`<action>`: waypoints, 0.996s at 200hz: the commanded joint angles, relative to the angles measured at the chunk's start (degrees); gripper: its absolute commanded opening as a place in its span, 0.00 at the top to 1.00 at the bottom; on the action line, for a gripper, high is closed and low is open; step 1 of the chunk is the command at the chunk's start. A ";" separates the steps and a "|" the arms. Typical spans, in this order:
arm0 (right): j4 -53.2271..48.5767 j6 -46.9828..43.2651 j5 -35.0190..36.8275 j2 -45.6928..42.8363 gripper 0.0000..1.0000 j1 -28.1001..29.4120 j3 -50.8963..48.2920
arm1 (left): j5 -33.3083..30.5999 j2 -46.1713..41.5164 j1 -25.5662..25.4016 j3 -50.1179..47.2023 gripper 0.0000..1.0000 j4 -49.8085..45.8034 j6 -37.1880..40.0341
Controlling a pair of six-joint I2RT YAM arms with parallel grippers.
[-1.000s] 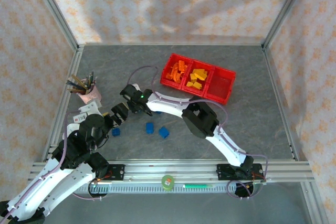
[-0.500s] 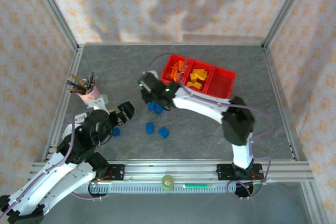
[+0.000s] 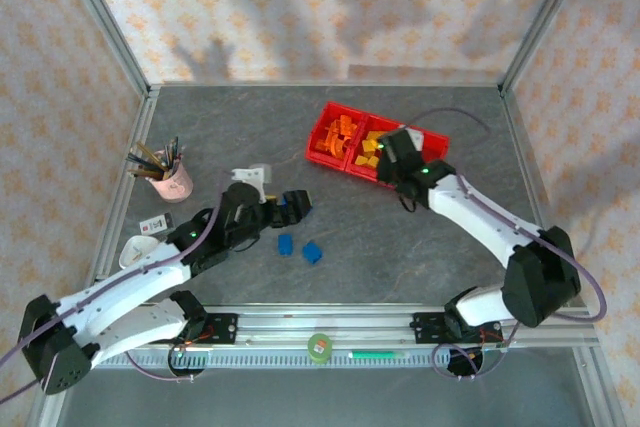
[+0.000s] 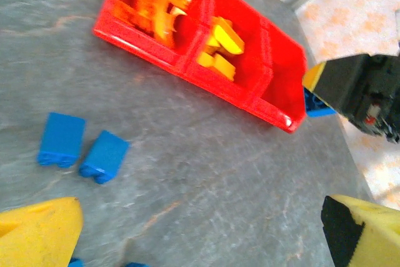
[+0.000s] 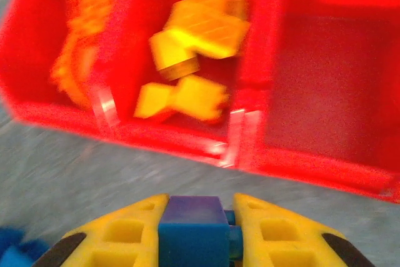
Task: Sort the legos into containers by color
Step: Place the lego in the container.
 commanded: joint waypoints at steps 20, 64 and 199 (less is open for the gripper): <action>2.97 -2.22 0.15 -0.08 0.81 -10.94 -3.88 | 1.59 7.47 -3.46 3.78 0.01 11.90 1.80; 6.73 -5.87 -1.31 11.07 0.81 -15.07 1.55 | 1.38 11.17 -3.68 4.80 0.01 14.34 1.98; 6.11 -8.20 -7.58 9.31 0.47 -12.49 5.06 | -5.42 5.56 -3.46 3.36 0.01 9.71 2.79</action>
